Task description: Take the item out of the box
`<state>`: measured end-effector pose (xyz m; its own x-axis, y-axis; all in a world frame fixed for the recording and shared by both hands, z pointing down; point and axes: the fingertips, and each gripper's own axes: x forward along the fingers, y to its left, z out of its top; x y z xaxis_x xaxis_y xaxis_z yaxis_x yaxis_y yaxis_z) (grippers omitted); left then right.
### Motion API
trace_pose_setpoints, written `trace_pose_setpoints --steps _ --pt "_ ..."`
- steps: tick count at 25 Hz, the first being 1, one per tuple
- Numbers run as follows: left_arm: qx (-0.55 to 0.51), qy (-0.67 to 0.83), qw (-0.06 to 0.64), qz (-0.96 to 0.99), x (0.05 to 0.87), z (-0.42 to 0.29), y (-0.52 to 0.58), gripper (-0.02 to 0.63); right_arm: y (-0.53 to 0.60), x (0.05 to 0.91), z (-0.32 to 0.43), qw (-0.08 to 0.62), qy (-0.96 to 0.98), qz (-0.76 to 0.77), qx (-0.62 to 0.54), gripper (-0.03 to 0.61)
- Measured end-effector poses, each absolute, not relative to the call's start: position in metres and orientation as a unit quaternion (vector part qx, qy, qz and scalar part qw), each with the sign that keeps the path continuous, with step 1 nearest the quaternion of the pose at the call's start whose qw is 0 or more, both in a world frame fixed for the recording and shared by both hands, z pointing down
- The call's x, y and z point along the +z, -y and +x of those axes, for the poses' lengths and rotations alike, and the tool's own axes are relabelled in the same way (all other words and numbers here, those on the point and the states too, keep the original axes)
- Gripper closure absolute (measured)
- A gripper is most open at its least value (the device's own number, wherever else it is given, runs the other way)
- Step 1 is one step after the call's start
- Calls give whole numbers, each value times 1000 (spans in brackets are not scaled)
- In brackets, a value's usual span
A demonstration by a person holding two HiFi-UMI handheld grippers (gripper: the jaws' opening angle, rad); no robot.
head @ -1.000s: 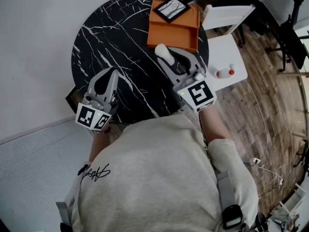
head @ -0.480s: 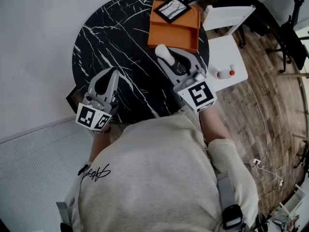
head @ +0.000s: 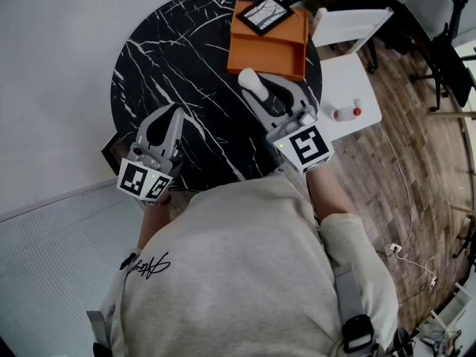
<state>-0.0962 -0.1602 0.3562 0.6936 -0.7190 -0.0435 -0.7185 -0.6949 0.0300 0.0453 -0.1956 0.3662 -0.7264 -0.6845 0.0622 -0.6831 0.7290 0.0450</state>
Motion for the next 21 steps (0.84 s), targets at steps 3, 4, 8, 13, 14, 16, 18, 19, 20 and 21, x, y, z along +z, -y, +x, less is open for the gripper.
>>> trace_pose_setpoints --steps 3,4,8,13,14,16,18,19,20,21 --pt "-26 390 6 921 356 -96 161 614 197 366 45 38 928 370 -9 451" --pt "-27 390 6 920 356 -96 161 614 197 366 45 37 928 370 -9 451" --pt "-27 390 6 920 355 -96 161 614 196 365 47 36 927 373 -8 451" --pt "-27 387 5 922 355 -94 160 614 197 365 48 35 927 374 -11 451" --pt "-27 387 5 922 355 -93 160 614 197 364 48 34 926 375 -11 451" --pt "-27 387 5 922 356 -93 160 614 198 363 49 33 926 377 -11 450" --pt "-26 387 5 922 356 -94 160 614 199 363 49 33 926 377 -12 451" --pt "-26 387 5 922 356 -95 161 614 199 363 49 33 925 377 -12 451" --pt "-26 388 4 921 356 -95 161 614 199 363 49 33 925 377 -12 451" --pt "-27 388 4 921 356 -96 162 614 200 363 48 33 925 377 -12 451"
